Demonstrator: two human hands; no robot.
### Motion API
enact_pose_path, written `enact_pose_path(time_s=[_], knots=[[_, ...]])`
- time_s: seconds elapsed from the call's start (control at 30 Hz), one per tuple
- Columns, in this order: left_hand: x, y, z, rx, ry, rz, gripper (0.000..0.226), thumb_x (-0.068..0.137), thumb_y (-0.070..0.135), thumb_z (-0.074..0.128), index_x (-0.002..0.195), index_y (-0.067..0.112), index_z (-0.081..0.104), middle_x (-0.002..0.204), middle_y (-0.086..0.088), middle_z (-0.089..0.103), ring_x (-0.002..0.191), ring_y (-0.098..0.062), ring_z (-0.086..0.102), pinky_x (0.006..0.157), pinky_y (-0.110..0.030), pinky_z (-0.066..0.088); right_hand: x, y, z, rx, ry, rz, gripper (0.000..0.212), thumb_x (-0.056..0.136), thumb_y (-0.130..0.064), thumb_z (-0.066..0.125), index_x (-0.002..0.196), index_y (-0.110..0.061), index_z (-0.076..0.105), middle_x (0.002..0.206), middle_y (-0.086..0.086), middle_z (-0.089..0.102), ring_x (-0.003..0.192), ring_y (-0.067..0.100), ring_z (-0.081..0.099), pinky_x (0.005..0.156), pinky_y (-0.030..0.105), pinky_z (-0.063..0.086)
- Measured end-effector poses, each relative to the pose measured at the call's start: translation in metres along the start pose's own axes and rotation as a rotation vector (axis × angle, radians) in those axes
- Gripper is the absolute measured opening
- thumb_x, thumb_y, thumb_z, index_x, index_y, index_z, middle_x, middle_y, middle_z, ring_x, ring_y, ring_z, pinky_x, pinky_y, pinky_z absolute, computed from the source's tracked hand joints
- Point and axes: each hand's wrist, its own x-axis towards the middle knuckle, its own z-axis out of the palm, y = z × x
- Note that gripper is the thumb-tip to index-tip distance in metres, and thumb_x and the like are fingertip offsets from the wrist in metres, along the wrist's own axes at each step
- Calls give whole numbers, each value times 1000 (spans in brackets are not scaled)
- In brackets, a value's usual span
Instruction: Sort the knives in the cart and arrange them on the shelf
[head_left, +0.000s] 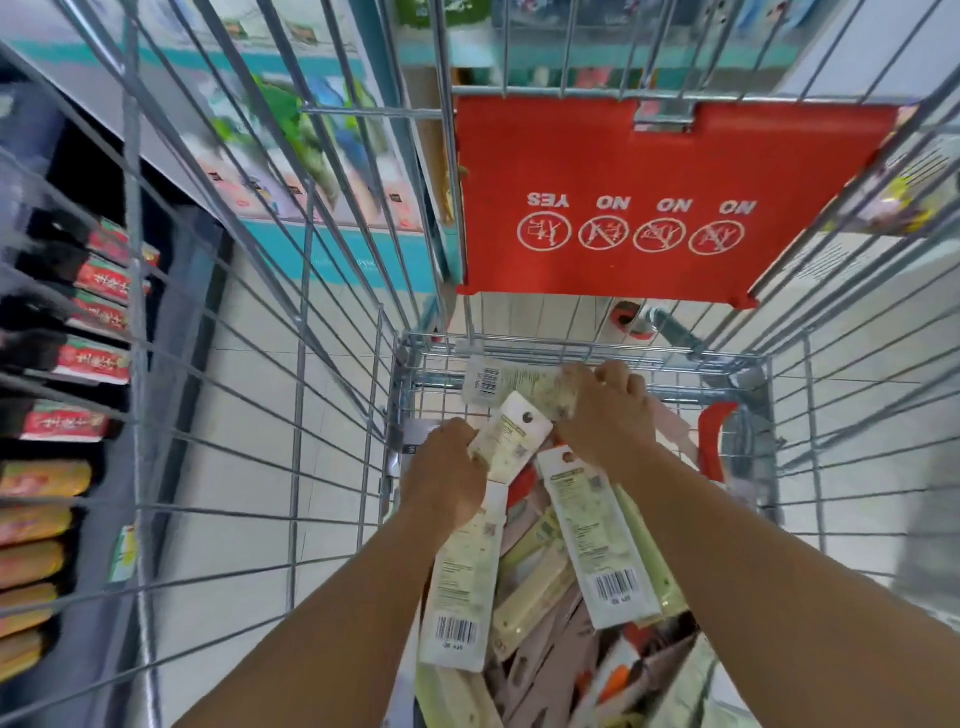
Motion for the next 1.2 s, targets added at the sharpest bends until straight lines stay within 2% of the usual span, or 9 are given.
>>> enact_pose_path(time_s=[0.27,0.4,0.57,0.7,0.77,0.83,0.93,1.03,1.2], knots=[[-18,10,-17,-179,95,85,19,95,14,53,112,19,52,99,9,57,72,-6,56,48,-8,43,-10,10,-5,359,116,-2,26,82,-5,61,100,-24,58,90,-3,52,87,21,55,58,28,39],[-22,20,-24,-140,236,297,18,92,12,54,109,18,57,105,3,59,89,-11,55,75,-20,47,-23,14,-8,444,217,-58,17,84,-5,53,82,-21,52,83,0,57,77,21,54,52,24,34],[-24,41,-33,-45,383,526,19,91,13,53,110,15,56,101,-3,58,89,-19,53,72,-33,48,-46,21,-13,433,328,-206,27,79,1,61,72,-21,46,83,-4,50,79,21,48,60,11,30],[-22,53,-25,203,311,576,25,94,17,50,119,15,50,110,-4,59,102,-21,48,86,-33,43,-63,31,0,477,389,-236,21,69,14,66,67,-7,63,109,13,60,110,36,52,91,37,44],[-18,54,-13,317,186,558,26,96,21,47,121,17,44,115,-4,57,108,-23,46,87,-32,39,-70,35,2,471,342,-213,11,79,5,65,80,-4,70,121,15,57,119,32,48,98,29,37],[-15,53,-1,368,46,500,29,96,23,48,123,18,40,121,-5,53,110,-24,47,86,-33,39,-76,37,1,523,217,-139,9,87,-7,61,89,-13,67,113,5,56,106,21,50,89,17,32],[-13,46,8,427,-41,488,37,92,25,55,125,19,38,131,-4,42,110,-24,48,87,-34,40,-77,35,-3,867,210,12,25,82,1,61,77,-23,55,83,-6,55,79,15,51,69,25,41],[-13,42,9,474,-81,538,40,88,22,60,122,20,40,133,-3,37,109,-24,47,87,-34,40,-74,35,-5,1199,276,142,35,82,12,57,92,-22,58,99,-15,61,98,13,59,68,20,52],[-15,54,5,463,50,597,37,87,9,55,120,16,38,125,-3,43,113,-22,43,89,-29,34,-69,40,-1,1356,70,404,39,85,16,49,89,-20,63,96,8,68,80,22,65,70,37,57]])
